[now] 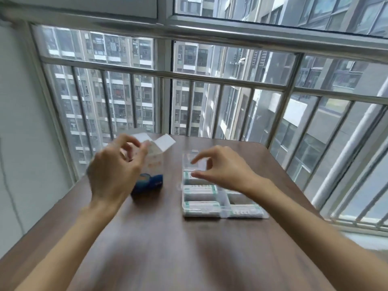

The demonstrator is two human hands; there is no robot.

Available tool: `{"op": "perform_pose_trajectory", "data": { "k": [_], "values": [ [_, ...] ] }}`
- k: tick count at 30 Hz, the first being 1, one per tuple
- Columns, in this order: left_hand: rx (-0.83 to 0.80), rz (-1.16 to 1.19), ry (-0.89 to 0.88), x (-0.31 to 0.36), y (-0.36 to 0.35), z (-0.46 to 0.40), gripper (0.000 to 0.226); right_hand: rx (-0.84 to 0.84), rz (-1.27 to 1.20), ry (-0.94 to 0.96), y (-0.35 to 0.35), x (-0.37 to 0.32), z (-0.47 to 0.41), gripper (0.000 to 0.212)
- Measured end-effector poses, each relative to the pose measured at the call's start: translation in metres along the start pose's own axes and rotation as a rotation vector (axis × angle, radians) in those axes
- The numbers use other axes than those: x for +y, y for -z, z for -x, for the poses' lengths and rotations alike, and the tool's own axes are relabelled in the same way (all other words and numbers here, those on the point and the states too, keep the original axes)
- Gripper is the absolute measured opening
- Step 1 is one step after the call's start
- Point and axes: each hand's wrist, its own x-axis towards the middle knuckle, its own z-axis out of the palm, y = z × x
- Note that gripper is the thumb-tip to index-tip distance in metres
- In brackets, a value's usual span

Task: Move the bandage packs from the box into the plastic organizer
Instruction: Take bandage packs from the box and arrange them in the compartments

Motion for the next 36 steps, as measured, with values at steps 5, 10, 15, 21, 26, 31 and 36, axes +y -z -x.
{"op": "perform_pose_trajectory", "data": {
  "k": [5,10,15,21,26,31,36],
  "values": [
    [0.029,0.142,0.390,-0.049,-0.001,-0.001,0.055,0.036,0.138,0.160,-0.054,-0.045,-0.038,0.073],
    [-0.155,0.512,0.505,-0.070,-0.009,0.008,0.038,0.243,0.127,0.248,-0.080,-0.055,-0.049,0.016],
    [-0.197,0.551,0.344,-0.061,-0.005,0.015,0.023,0.374,0.182,0.313,-0.084,-0.041,-0.017,0.013],
    [-0.203,0.413,0.168,-0.057,-0.009,0.027,0.034,0.235,0.224,0.393,-0.067,-0.052,-0.007,0.054],
    [-0.227,0.478,0.135,-0.052,-0.007,0.028,0.033,-0.248,0.416,0.301,-0.072,-0.068,-0.025,0.046],
    [-0.236,0.596,0.214,-0.050,-0.006,0.024,0.035,-0.365,0.275,0.296,-0.061,-0.070,-0.045,0.022],
    [-0.219,0.642,0.264,-0.055,-0.008,0.020,0.032,-0.498,0.071,0.342,-0.036,-0.069,-0.059,0.017]
  ]
}}
